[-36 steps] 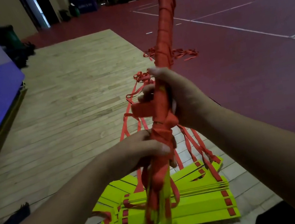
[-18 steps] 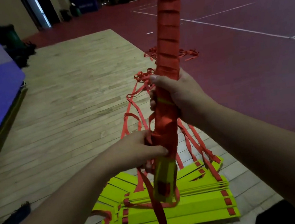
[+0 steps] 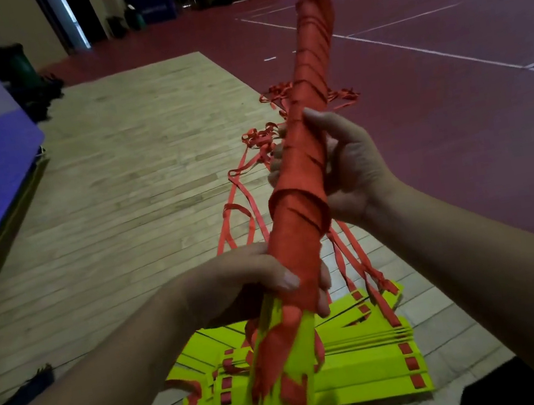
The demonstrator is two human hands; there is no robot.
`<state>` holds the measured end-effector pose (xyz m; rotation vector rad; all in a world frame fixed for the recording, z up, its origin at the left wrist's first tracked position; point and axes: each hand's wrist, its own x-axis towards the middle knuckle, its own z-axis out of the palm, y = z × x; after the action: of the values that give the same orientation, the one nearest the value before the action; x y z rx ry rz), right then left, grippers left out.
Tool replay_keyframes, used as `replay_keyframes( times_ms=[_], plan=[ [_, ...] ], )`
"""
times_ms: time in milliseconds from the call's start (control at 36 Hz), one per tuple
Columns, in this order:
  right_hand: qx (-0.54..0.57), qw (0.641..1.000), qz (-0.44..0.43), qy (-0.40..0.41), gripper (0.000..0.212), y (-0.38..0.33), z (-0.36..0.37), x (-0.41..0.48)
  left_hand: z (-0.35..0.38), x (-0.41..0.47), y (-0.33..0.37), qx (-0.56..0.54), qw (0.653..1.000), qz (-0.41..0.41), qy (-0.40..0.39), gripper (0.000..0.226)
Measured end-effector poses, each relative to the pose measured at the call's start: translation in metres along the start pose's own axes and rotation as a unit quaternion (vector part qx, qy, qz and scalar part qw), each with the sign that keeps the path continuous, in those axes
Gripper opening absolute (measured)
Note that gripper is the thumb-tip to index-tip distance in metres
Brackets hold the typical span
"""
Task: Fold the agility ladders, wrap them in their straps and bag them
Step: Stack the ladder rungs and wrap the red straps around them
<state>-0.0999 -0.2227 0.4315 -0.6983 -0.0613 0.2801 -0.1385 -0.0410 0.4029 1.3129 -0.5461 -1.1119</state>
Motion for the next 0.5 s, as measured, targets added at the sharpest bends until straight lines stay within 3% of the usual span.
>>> replay_keyframes(
  times_ms=[56,111,139,222,306,417,444,500],
  plan=[
    [0.004,1.0,0.015,-0.011,0.02,0.004,0.004,-0.001,0.004,0.003,-0.003,-0.025,1.0,-0.003,-0.009,0.041],
    [-0.012,1.0,0.011,0.001,0.017,0.004,0.005,0.001,0.006,0.008,-0.001,-0.002,0.997,-0.028,0.071,0.033],
    [-0.034,0.999,0.006,0.009,0.015,0.003,0.004,0.002,0.006,0.009,0.0,0.053,0.992,-0.044,0.109,0.023],
    [-0.122,0.992,-0.014,0.034,0.007,0.0,-0.001,0.005,-0.001,0.01,-0.002,0.22,0.963,-0.094,0.122,0.002],
    [-0.179,0.977,-0.069,0.088,0.008,0.005,-0.002,0.009,-0.007,0.013,-0.009,0.294,0.934,-0.113,0.17,0.026],
    [-0.208,0.962,-0.108,0.137,0.016,0.011,0.001,0.012,-0.007,0.016,-0.015,0.379,0.896,-0.103,0.207,0.073],
    [-0.205,0.963,-0.096,0.146,0.02,0.01,0.002,0.012,-0.004,0.016,-0.014,0.394,0.888,-0.1,0.215,0.079],
    [-0.163,0.974,-0.064,0.145,0.028,0.005,0.003,0.013,0.001,0.017,-0.01,0.388,0.892,-0.069,0.222,0.064]
  ],
)
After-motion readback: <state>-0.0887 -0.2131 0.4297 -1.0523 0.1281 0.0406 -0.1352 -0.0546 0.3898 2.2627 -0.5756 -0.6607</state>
